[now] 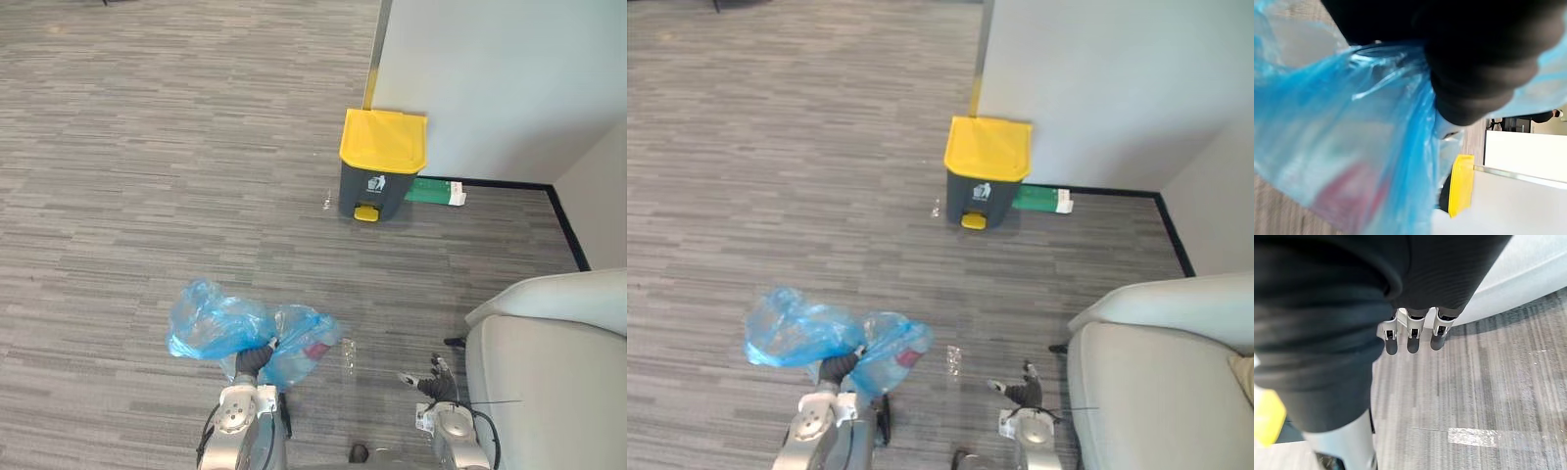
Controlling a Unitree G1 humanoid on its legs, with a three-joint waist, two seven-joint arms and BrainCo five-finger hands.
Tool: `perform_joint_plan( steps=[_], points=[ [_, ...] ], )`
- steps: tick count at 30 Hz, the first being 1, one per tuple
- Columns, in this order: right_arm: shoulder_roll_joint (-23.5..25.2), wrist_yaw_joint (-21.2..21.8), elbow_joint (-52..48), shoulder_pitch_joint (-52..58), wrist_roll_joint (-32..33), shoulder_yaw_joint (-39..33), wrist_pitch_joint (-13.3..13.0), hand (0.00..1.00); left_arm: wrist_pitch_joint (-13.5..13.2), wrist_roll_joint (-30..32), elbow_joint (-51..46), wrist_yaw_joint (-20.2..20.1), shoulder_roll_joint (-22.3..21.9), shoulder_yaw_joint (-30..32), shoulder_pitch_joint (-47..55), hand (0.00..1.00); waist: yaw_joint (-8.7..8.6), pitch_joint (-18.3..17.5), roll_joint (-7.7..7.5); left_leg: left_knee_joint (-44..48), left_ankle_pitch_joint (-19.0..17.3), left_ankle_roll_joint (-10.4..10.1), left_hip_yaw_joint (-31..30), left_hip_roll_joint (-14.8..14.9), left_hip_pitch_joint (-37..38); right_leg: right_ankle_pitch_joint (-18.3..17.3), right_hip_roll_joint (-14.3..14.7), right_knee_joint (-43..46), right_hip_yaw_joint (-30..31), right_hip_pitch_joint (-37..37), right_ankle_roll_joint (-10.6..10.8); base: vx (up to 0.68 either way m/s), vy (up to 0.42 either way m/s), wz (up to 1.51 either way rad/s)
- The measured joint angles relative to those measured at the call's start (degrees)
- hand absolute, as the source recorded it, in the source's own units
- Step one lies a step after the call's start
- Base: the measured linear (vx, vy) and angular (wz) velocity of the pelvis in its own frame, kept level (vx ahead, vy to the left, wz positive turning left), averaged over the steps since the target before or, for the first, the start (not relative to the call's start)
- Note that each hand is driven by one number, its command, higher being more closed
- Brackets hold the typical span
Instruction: Gather rubbish on tea table into small bin, then transfer packed bag to large trash can.
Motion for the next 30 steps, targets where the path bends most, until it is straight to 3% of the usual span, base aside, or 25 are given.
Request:
perform_joint_plan(
  steps=[3, 4, 5, 6, 7, 8, 9, 11, 12, 13, 14, 15, 16, 18, 19, 20, 21, 23, 25, 27, 28, 29, 30],
  points=[
    [0.4, 0.1, 0.1, -0.1, -0.1, -0.1, 0.0, 0.00, 0.2, 0.1, -0.1, 0.1, 1.1, 0.2, -0.3, 1.00, -0.20, 0.2, -0.30, 3.8, -6.0, 1.7, 2.2, -1.2, 2.2, 1.3, -2.8, 8.8, 2.6, -1.7, 2.7, 0.37, 0.223, -0.25],
    [0.4, 0.2, 0.2, 0.0, -0.3, -0.1, 0.0, 0.00, 0.3, 0.2, -0.2, 0.1, 1.1, 0.2, 0.3, 1.00, -0.14, 0.2, -0.12, 3.4, -7.8, 1.8, 2.8, -1.3, 4.5, 2.2, -3.5, 16.6, 3.3, -4.3, 4.4, 0.33, 0.200, -0.39],
    [0.6, 0.4, 0.2, 0.5, -0.4, 0.1, 0.0, 0.00, 0.5, 0.5, -0.1, 0.1, 1.7, -0.1, 1.0, 1.00, -0.36, 0.7, 0.03, 0.8, -10.2, 1.4, 3.1, -2.2, 9.9, 4.5, -5.5, 35.1, 3.6, -11.7, 6.9, 0.39, 0.207, -0.30],
    [0.7, 0.5, 0.3, 0.6, -0.5, 0.1, 0.0, 0.00, 0.7, 0.6, -0.2, 0.2, 2.0, -0.3, 1.0, 1.00, -0.69, 0.7, 0.02, -0.2, -10.4, 1.4, 3.0, -2.4, 11.4, 3.9, -5.7, 39.4, 3.4, -13.6, 6.1, 0.41, 0.157, -0.08],
    [0.6, 0.5, 0.3, 1.2, -0.6, 0.3, 0.0, 0.00, 0.7, 0.6, -0.2, 0.2, 3.1, -1.0, 1.0, 1.00, -1.44, 0.7, 0.12, -3.2, -10.5, 1.3, 2.8, -2.6, 15.3, 1.6, -6.0, 45.1, 0.8, -17.7, 3.6, 0.28, 0.086, 0.09],
    [0.5, 0.6, 0.3, 1.4, -0.6, 0.4, 0.0, 0.00, 0.7, 0.6, -0.2, 0.2, 3.3, -1.1, 1.0, 1.00, -1.59, 0.7, 0.19, -4.2, -10.5, 1.2, 2.8, -2.6, 16.5, 1.0, -6.1, 45.3, -0.7, -18.9, 3.0, 0.37, 0.054, 0.06],
    [0.6, 0.6, 0.3, 1.3, -0.6, 0.9, 0.0, 0.00, 0.6, 0.5, -0.2, 0.3, 3.7, -1.0, 0.9, 1.00, -2.34, 0.7, 0.21, -6.4, -10.9, 0.7, 2.9, -2.4, 19.8, -1.2, -5.9, 41.9, -6.0, -23.0, 0.8, 0.39, 0.004, 0.02],
    [0.4, 0.6, 0.4, 0.6, -0.6, 1.7, 0.0, 0.00, 0.7, 0.5, -0.1, 0.2, 3.8, -0.8, 0.7, 1.00, -3.40, 0.9, 0.50, -6.4, -11.2, 0.7, 3.1, -1.6, 21.4, -1.6, -4.4, 34.4, -9.1, -25.5, -0.1, 0.49, -0.046, 0.09],
    [0.4, 0.6, 0.9, 0.0, -1.1, 2.1, 0.0, 0.00, 0.7, 0.5, 0.2, 0.2, 3.8, 0.1, -0.3, 1.00, -4.12, 1.2, 0.74, -6.7, -11.9, -0.1, 3.1, -0.2, 23.5, 3.5, 0.3, 16.7, -10.3, -27.6, -1.2, 0.65, -0.165, 0.28],
    [0.2, 0.5, 1.9, 0.1, -1.8, 2.1, 0.1, 0.00, 0.6, 0.5, 0.2, 0.2, 4.0, 0.3, -0.8, 1.00, -4.21, 1.0, -0.07, -7.4, -13.3, -2.0, 2.8, -0.5, 26.3, 12.4, 2.6, 2.9, -9.2, -27.0, -1.4, 0.67, -0.188, 0.33],
    [0.2, 0.5, 2.1, 0.3, -1.8, 2.1, 0.1, 0.00, 0.6, 0.5, 0.2, 0.2, 4.3, 0.2, -0.7, 1.00, -4.23, 0.9, -0.86, -7.4, -14.2, -2.6, 2.3, -1.1, 27.4, 14.9, 2.7, 0.6, -8.5, -26.8, -1.2, 0.61, -0.241, 0.45],
    [-0.8, 0.6, 2.3, 0.7, -2.0, 2.0, 0.2, 0.00, 0.6, 0.6, 1.4, 0.2, 3.9, 0.3, -1.1, 1.00, -4.61, 1.4, -0.72, -7.3, -16.7, -3.7, 0.2, -1.2, 29.9, 20.7, 3.2, 2.8, -6.5, -26.3, -6.3, 0.50, -0.206, 0.26],
    [-1.9, 0.6, 1.9, 0.0, -2.1, 1.9, 0.3, 0.00, 0.6, 0.6, 1.8, 0.2, 2.9, 0.1, -1.4, 1.00, -4.55, 0.7, 1.78, -6.5, -17.1, -3.8, -0.8, 1.0, 29.7, 16.8, 4.6, 6.7, -6.7, -27.8, -6.0, 0.47, -0.205, 0.19],
    [-2.1, 0.7, 1.7, -0.6, -2.0, 1.7, 0.2, 0.00, 0.6, 0.6, 1.9, 0.1, 2.6, -1.1, -1.6, 1.00, -4.69, 0.6, 2.62, -0.6, -17.6, -3.3, -2.8, 2.6, 27.2, 12.9, 5.2, 9.1, -8.2, -28.1, -6.3, 0.47, -0.234, 0.17],
    [-1.8, 0.9, 1.7, -0.1, -2.0, 1.6, 0.2, 0.00, 0.6, 0.6, 1.9, -0.1, 2.2, -1.8, -2.0, 1.00, -4.69, 0.9, 2.96, 12.3, -17.1, -4.1, -4.5, 5.1, 22.2, 11.1, 6.3, 8.5, -9.8, -25.4, -6.8, 0.50, -0.277, 0.39],
    [-1.8, 0.9, 1.5, 0.1, -1.9, 1.5, 0.3, 0.00, 0.6, 0.6, 1.9, -0.1, 1.8, -1.8, -2.0, 1.00, -4.69, 1.3, 3.41, 17.6, -16.3, -5.3, -4.9, 6.5, 20.3, 10.6, 7.1, 7.8, -10.2, -23.6, -6.9, 0.48, -0.244, 0.40],
    [-1.6, 0.9, -0.7, 1.4, -1.5, 1.3, 0.4, 0.00, 0.6, 0.5, 1.6, -0.4, 0.3, -1.7, -1.6, 1.00, -4.13, 1.7, 3.89, 31.9, -14.6, -6.5, -4.5, 10.0, 15.7, 9.1, 9.0, 6.3, -10.6, -18.9, -7.8, 0.39, -0.127, 0.05],
    [-0.8, 0.8, -4.0, 2.8, -1.4, 0.7, 0.1, 0.00, 0.6, 0.5, 0.2, -1.1, -0.6, -1.9, -0.2, 1.00, -2.81, 1.7, 3.16, 41.0, -16.5, -4.9, -1.5, 11.8, 9.5, 6.3, 9.7, 5.4, -10.3, -14.0, -8.6, 0.41, -0.101, -0.09],
    [-0.8, 0.6, -4.6, 2.4, -0.9, -0.1, 0.0, 0.00, 0.6, 0.5, 0.0, -1.2, -0.6, -2.3, -0.2, 1.00, -2.68, 1.3, 2.26, 35.6, -18.0, -2.8, 0.8, 10.8, 5.5, 6.0, 9.6, 2.7, -9.7, -11.1, -8.4, 0.35, -0.048, -0.11],
    [-0.8, 0.4, -4.4, 1.5, -0.8, -0.7, 0.0, 0.00, 0.6, 0.5, -0.4, -1.2, -0.6, -2.1, -0.3, 1.00, -1.51, 1.5, 2.05, 24.1, -18.0, -2.5, 1.0, 8.8, 3.8, 6.5, 9.2, 1.5, -8.6, -9.3, -7.6, 0.34, 0.026, -0.37],
    [-0.8, 0.4, -3.7, 0.7, -0.1, -1.6, 0.0, 0.00, 0.7, 0.5, -0.3, -1.1, -0.6, -1.9, -0.3, 1.00, -0.90, 1.6, 2.05, 14.7, -16.4, -2.3, -0.5, 6.9, 3.9, 6.1, 8.8, 1.2, -7.1, -8.2, -7.0, 0.27, 0.079, -0.41],
    [-0.8, 0.3, -3.2, 0.4, 0.0, -1.8, 0.0, 0.00, 0.7, 0.5, -0.3, -1.1, -0.6, -1.8, -0.3, 1.00, -0.75, 1.6, 2.05, 12.0, -15.4, -2.4, -1.0, 6.4, 4.1, 6.0, 8.7, 1.3, -6.7, -7.9, -6.7, 0.35, 0.136, -0.61],
    [-1.0, 0.0, -1.9, -0.4, 0.0, -2.2, 0.1, 0.00, 0.7, 0.5, -0.3, -1.0, -0.7, -1.7, -0.5, 1.00, -0.51, 1.5, 2.36, 4.7, -9.7, -3.1, -2.9, 4.9, 4.7, 5.4, 8.6, 1.2, -4.8, -7.0, -5.6, 0.36, 0.183, -0.75]
  ],
)
